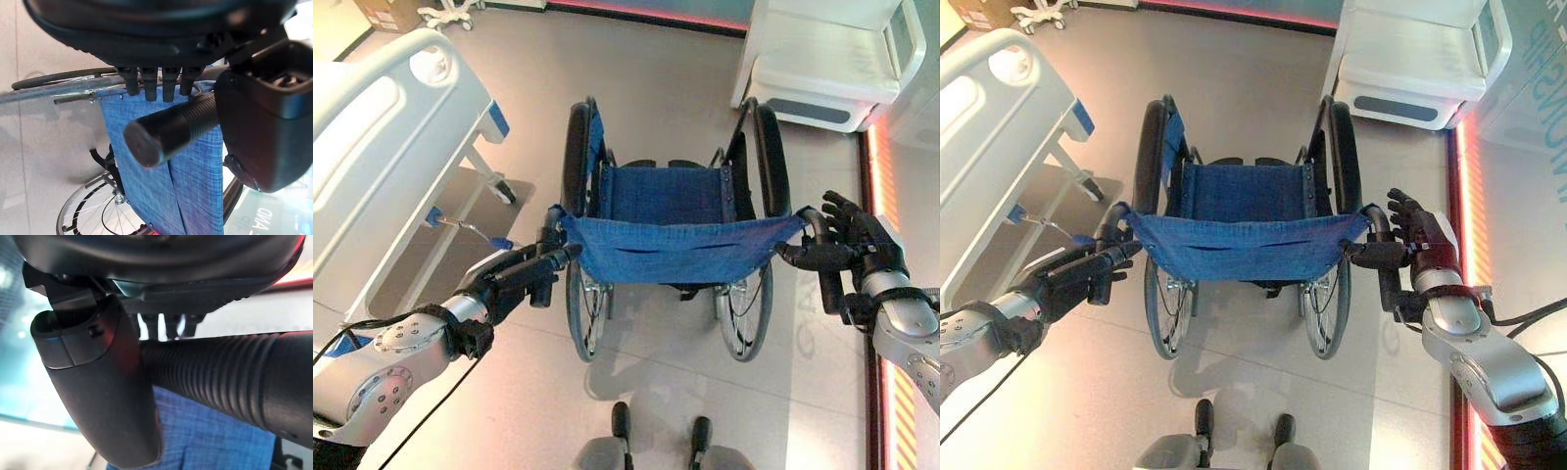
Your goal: Push the wheelchair next to the bed
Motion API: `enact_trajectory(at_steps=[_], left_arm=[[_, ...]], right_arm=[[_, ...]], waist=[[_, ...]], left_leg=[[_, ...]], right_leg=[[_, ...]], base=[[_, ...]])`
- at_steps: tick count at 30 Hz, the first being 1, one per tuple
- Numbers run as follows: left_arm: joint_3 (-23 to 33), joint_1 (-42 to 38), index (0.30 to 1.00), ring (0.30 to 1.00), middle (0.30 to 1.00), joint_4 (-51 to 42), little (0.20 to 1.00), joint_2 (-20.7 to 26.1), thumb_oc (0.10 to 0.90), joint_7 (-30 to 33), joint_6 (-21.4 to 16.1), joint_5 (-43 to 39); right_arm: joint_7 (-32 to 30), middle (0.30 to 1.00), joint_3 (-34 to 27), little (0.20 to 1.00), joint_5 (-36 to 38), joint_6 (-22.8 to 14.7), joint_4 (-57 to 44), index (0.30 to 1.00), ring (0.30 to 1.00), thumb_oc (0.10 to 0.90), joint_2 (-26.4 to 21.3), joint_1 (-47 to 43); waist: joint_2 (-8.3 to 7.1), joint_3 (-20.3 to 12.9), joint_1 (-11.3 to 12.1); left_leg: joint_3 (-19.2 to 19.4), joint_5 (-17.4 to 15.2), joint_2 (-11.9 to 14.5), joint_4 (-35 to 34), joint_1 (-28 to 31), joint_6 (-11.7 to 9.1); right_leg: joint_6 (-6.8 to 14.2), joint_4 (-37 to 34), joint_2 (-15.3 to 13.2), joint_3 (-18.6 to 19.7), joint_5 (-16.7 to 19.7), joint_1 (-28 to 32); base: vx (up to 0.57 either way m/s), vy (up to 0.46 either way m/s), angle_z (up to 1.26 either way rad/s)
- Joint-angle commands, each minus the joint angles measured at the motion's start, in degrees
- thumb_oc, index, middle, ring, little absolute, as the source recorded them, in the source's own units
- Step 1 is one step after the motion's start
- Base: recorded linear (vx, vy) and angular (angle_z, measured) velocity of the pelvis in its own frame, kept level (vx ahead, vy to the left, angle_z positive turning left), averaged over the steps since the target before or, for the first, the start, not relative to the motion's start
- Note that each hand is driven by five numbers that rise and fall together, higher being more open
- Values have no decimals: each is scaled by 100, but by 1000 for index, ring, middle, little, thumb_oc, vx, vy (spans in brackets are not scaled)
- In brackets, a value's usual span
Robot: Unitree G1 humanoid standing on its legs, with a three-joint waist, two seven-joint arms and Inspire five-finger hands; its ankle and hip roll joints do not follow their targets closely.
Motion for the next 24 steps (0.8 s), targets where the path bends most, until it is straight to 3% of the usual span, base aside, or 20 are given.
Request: enact_trajectory(at_steps=[1, 2, 4, 10, 24], left_arm=[[398, -411, 571, 571, 571, -149, 571, 287, 580, 157, -655, -246], [391, -403, 509, 509, 509, -153, 509, 294, 540, 189, -684, -282], [358, -444, 300, 300, 300, -157, 300, 290, 400, 257, -706, -326], [308, -484, 300, 300, 300, -139, 300, 261, 400, 245, -748, -281], [146, -699, 300, 300, 300, -129, 300, 339, 400, 431, -757, -437]], right_arm=[[-534, 439, 100, 439, 116, 364, 509, 439, 439, 493, -599, 25], [-557, 300, 121, 300, 193, 403, 528, 300, 300, 400, -600, 30], [-589, 300, 193, 300, 315, 496, 577, 300, 300, 400, -580, -2], [-669, 300, 334, 300, 559, 623, 713, 300, 300, 400, -530, -68], [-632, 300, 596, 300, 163, 898, 842, 300, 300, 400, -637, -399]], waist=[[39, -68, -109], [35, -61, -110], [29, -57, -110], [22, -35, -98], [21, 8, -102]], left_leg=[[28, -159, 34, 346, -226, -150], [28, -160, 33, 349, -231, -148], [35, -158, 28, 342, -244, -141], [41, -155, 21, 351, -250, -135], [58, -156, 10, 361, -267, -133]], right_leg=[[41, 153, 97, 32, 453, -402], [40, 164, 97, 32, 451, -412], [34, 168, 103, 40, 450, -432], [23, 188, 108, 39, 453, -446], [0, 209, 115, 50, 454, -477]], base=[[0, 0, 0], [0, 0, 0], [0, 0, 0], [0, 0, 0], [0, 0, 0]])
